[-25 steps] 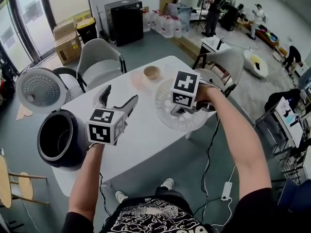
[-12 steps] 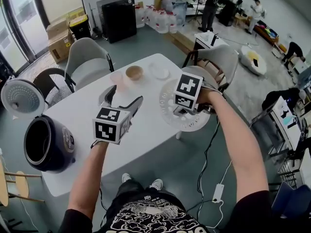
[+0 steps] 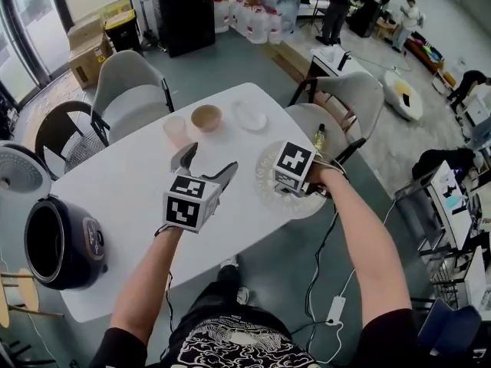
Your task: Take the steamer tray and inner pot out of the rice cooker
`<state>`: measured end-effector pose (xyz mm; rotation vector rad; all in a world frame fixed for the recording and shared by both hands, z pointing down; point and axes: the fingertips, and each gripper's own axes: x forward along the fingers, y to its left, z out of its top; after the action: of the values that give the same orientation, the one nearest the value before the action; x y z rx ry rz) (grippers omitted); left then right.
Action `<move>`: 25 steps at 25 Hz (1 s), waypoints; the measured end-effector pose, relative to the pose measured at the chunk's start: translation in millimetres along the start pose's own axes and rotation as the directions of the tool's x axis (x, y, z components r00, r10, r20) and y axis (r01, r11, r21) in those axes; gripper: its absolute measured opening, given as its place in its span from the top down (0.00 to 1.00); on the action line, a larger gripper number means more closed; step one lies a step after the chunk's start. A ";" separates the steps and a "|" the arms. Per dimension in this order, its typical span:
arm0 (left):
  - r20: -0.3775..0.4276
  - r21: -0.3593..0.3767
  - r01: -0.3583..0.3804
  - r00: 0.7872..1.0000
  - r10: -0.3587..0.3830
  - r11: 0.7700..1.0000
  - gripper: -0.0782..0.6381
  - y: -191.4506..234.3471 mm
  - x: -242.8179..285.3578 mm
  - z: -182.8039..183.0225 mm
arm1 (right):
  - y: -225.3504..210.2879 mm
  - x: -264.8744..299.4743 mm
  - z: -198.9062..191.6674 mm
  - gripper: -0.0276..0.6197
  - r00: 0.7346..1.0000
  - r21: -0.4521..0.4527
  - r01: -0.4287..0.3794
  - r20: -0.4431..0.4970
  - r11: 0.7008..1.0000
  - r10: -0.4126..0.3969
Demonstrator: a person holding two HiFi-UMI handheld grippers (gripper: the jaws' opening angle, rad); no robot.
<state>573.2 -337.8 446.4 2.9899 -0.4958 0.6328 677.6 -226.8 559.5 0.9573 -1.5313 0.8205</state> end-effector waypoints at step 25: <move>-0.162 -0.077 0.088 0.982 -0.099 0.993 0.31 54.7 186.3 -49.9 | -166.6 142.5 18.0 0.49 0.995 0.081 0.011 -0.103 0.997 -0.003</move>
<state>697.7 -440.0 565.7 2.8432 -0.3566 0.8290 809.3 -335.5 698.2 0.9642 -1.4145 0.9196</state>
